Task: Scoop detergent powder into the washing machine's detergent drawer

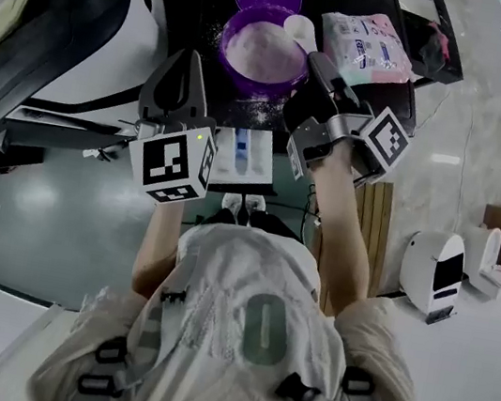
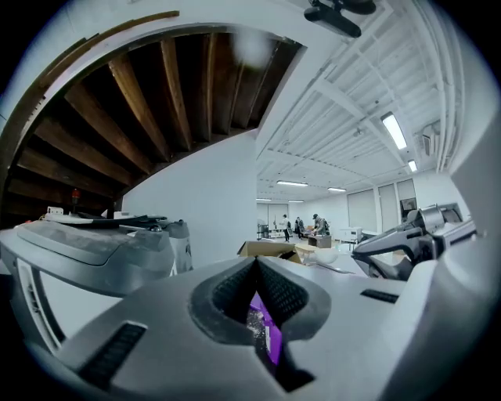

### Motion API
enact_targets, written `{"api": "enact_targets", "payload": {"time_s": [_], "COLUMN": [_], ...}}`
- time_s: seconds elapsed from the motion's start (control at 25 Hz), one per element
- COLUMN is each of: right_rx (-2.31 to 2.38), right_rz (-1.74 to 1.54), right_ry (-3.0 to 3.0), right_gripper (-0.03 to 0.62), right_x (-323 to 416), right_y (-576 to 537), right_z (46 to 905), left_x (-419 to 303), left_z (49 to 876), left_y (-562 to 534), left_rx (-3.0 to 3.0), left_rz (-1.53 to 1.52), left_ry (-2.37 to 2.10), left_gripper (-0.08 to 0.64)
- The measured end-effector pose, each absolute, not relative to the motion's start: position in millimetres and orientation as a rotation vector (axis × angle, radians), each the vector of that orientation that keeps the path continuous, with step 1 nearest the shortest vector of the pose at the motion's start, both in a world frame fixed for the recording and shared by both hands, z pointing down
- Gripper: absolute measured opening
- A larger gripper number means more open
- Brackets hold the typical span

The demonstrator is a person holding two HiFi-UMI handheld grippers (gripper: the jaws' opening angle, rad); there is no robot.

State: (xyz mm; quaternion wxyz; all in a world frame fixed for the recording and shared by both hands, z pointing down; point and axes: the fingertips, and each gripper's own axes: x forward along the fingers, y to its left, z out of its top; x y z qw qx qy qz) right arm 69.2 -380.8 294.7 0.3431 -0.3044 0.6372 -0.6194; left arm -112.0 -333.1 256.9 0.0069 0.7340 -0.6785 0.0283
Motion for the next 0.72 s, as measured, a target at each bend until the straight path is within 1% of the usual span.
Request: {"api": "enact_targets", "payload": {"time_s": [0.2,0.48,0.72], "right_rx": [-0.812,-0.855,-0.873], "right_rz": [-1.528,-1.46,-1.423], "right_ry": [1.553,1.482,1.468], "right_gripper": [0.011,0.011,0.011], "right_x": [86.9,110.2,127.4], "right_y": [-360.4,-329.8,-289.2], "right_z": [307.3,320.8,321.6], "left_x": [-98.7,-84.7,-74.4], "left_z": [265.2,296.9,289.9], "left_y": [-323.3,-302.5,-274.1], "left_rx": [2.335,2.343,2.375], "left_rz": [0.072,0.083,0.031], "left_ry": [-2.088,-2.036,-2.025], "left_gripper": [0.02,0.02,0.02]}}
